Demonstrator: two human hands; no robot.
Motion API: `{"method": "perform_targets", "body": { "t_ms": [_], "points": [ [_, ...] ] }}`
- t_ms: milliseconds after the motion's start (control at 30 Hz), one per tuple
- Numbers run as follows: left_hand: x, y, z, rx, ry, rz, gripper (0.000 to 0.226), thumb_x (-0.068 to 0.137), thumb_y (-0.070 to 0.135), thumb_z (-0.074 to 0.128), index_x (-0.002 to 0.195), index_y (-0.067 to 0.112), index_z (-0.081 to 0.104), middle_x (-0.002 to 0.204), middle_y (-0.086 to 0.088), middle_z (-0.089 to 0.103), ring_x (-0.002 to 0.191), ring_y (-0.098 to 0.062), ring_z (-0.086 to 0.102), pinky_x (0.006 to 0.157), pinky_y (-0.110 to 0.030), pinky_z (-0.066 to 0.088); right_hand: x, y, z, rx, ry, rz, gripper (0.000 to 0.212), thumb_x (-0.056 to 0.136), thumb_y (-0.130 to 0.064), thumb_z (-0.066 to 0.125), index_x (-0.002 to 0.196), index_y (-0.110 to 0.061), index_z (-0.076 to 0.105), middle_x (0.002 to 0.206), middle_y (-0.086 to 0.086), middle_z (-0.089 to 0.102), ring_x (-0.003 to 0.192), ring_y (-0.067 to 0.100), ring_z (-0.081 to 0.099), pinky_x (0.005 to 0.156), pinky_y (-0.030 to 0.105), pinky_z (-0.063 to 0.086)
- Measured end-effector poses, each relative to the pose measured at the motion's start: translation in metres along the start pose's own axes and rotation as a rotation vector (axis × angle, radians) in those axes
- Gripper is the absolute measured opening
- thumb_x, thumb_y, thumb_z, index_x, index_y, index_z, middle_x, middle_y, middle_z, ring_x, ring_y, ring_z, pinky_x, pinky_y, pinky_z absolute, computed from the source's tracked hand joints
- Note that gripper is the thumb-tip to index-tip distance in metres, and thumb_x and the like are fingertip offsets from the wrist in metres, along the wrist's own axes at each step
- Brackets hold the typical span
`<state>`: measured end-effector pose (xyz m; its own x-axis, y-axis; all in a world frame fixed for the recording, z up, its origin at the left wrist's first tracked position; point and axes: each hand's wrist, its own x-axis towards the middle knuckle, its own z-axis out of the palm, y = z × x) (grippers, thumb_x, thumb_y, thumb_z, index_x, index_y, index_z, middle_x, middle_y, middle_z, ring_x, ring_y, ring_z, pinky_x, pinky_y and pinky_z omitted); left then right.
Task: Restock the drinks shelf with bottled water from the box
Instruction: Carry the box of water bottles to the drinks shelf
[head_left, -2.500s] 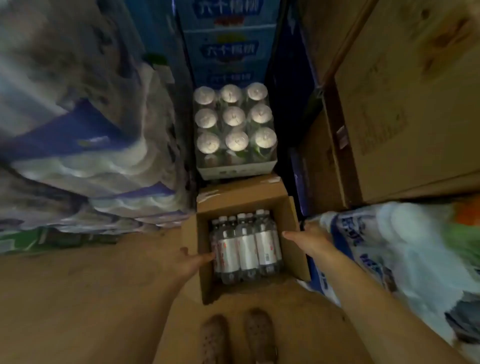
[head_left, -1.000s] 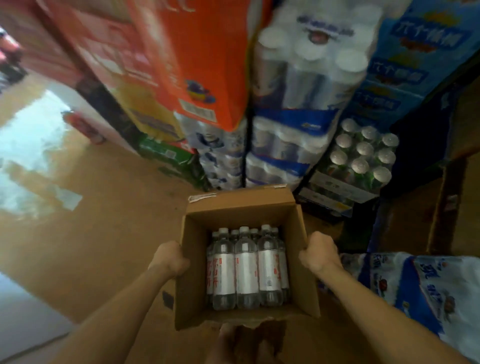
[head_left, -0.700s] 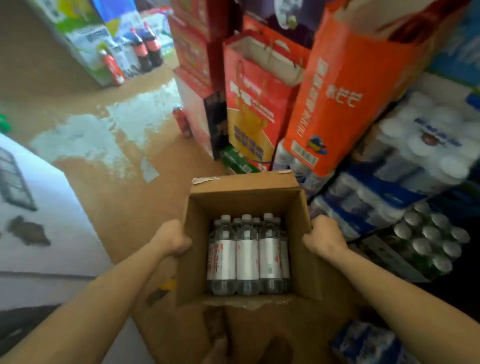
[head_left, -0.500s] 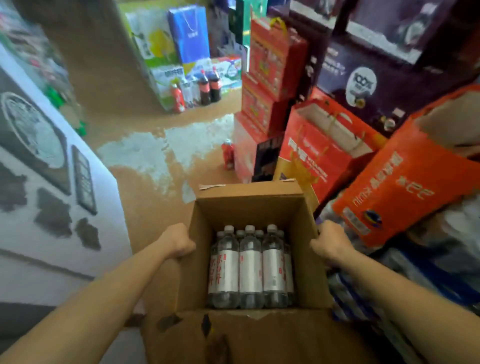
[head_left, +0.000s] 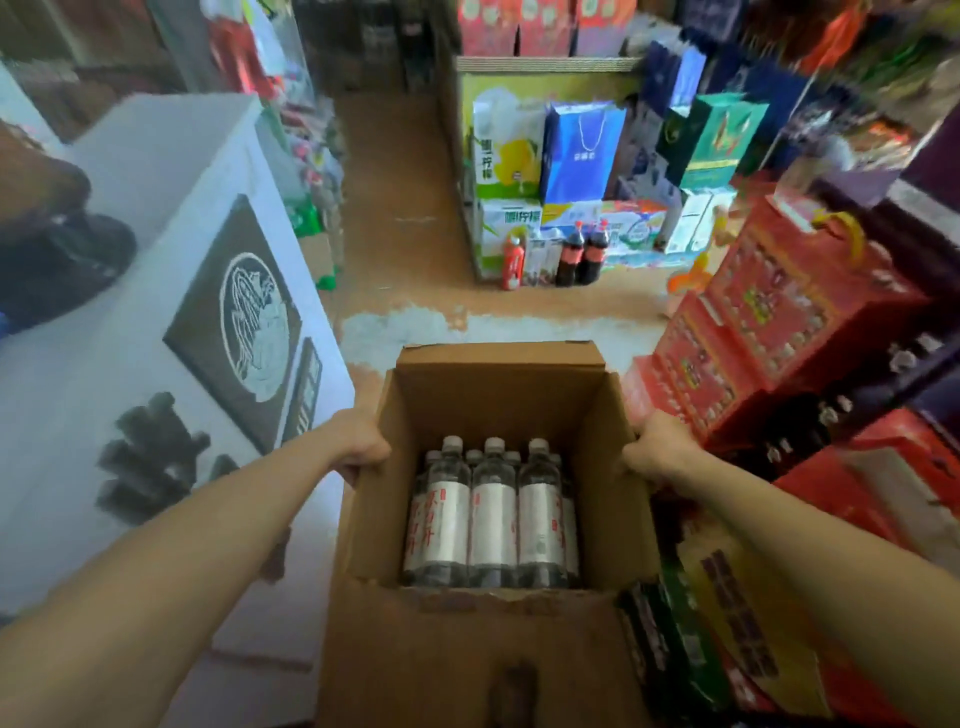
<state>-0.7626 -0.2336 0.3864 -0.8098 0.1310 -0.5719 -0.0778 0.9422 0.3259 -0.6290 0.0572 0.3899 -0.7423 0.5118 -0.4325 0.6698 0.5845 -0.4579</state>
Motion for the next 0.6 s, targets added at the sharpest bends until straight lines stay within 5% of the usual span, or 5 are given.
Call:
{"method": "perform_targets", "body": {
  "t_ms": [133, 233, 367, 467, 600],
  "points": [
    [0.067, 0.021, -0.037, -0.043, -0.011, -0.087, 0.016, 0.079, 0.006, 0.069, 0.079, 0.000, 0.054, 0.065, -0.012, 0.059, 0.049, -0.022, 0.063, 0.042, -0.027, 0.054, 0.092, -0.049, -0.010, 0.016, -0.072, -0.028, 0.009, 0.080, 0.001, 0.063, 0.088, 0.003, 0.062, 0.082, 0.020, 0.066, 0.066, 0.032, 0.068, 0.054, 0.040, 0.060],
    [0.118, 0.038, -0.070, -0.041, 0.000, -0.128, 0.022, 0.078, 0.010, 0.071, 0.069, 0.001, 0.053, 0.065, -0.010, 0.061, 0.045, -0.018, 0.061, 0.034, -0.023, 0.046, 0.160, -0.091, -0.026, -0.022, -0.079, -0.069, 0.004, 0.077, 0.001, 0.063, 0.079, 0.004, 0.065, 0.078, 0.023, 0.068, 0.062, 0.033, 0.069, 0.056, 0.044, 0.060],
    [0.188, 0.065, -0.124, -0.040, 0.023, -0.142, 0.025, 0.077, 0.012, 0.073, 0.069, 0.002, 0.052, 0.067, -0.008, 0.059, 0.042, -0.014, 0.056, 0.031, -0.019, 0.039, 0.241, -0.156, -0.055, -0.022, -0.123, -0.096, 0.014, 0.077, 0.005, 0.061, 0.064, 0.001, 0.058, 0.051, 0.012, 0.058, 0.033, 0.018, 0.056, 0.033, 0.021, 0.044],
    [0.239, 0.085, -0.161, -0.046, 0.009, -0.169, 0.024, 0.076, 0.012, 0.073, 0.070, 0.001, 0.053, 0.053, -0.006, 0.057, 0.036, -0.013, 0.056, 0.029, -0.020, 0.039, 0.301, -0.200, -0.069, -0.024, -0.161, -0.083, 0.008, 0.077, 0.006, 0.061, 0.071, 0.002, 0.059, 0.050, 0.011, 0.057, 0.033, 0.018, 0.055, 0.033, 0.020, 0.042],
    [0.322, 0.110, -0.216, -0.079, -0.019, -0.204, 0.025, 0.076, 0.014, 0.074, 0.089, 0.000, 0.058, 0.071, -0.010, 0.064, 0.054, -0.019, 0.065, 0.045, -0.025, 0.052, 0.392, -0.264, -0.087, -0.061, -0.192, -0.092, 0.010, 0.073, 0.005, 0.065, 0.066, 0.001, 0.059, 0.051, 0.010, 0.057, 0.031, 0.015, 0.054, 0.032, 0.020, 0.041]
  ]
}}
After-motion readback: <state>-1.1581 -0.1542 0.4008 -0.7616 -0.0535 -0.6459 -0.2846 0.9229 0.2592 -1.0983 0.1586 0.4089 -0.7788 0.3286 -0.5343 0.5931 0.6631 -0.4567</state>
